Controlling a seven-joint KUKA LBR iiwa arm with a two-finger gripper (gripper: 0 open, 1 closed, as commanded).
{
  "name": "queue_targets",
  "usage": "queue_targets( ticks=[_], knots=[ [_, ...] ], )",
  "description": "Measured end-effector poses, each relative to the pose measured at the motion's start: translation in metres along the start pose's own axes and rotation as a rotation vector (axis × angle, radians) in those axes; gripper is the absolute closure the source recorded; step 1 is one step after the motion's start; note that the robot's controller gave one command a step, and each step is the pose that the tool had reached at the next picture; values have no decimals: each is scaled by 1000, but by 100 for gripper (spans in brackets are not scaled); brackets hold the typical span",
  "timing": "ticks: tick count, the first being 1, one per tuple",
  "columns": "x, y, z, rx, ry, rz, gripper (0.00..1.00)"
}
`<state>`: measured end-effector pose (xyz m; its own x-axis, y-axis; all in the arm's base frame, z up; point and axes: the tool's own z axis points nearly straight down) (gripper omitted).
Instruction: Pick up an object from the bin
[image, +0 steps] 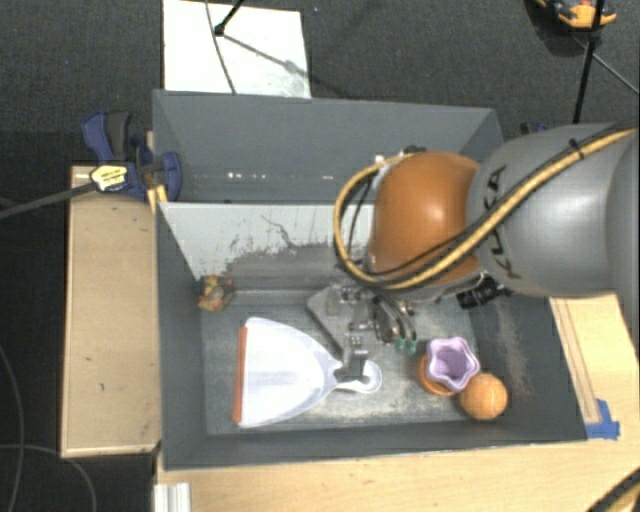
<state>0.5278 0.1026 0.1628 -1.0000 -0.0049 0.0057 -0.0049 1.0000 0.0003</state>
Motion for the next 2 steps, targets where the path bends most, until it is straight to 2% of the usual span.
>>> queue_targets(
  ticks=[1, 2],
  knots=[
    [-2, -1, -4, -1, -8, 3, 0],
    [4, -11, 13, -2, -14, -61, 0]
  ],
)
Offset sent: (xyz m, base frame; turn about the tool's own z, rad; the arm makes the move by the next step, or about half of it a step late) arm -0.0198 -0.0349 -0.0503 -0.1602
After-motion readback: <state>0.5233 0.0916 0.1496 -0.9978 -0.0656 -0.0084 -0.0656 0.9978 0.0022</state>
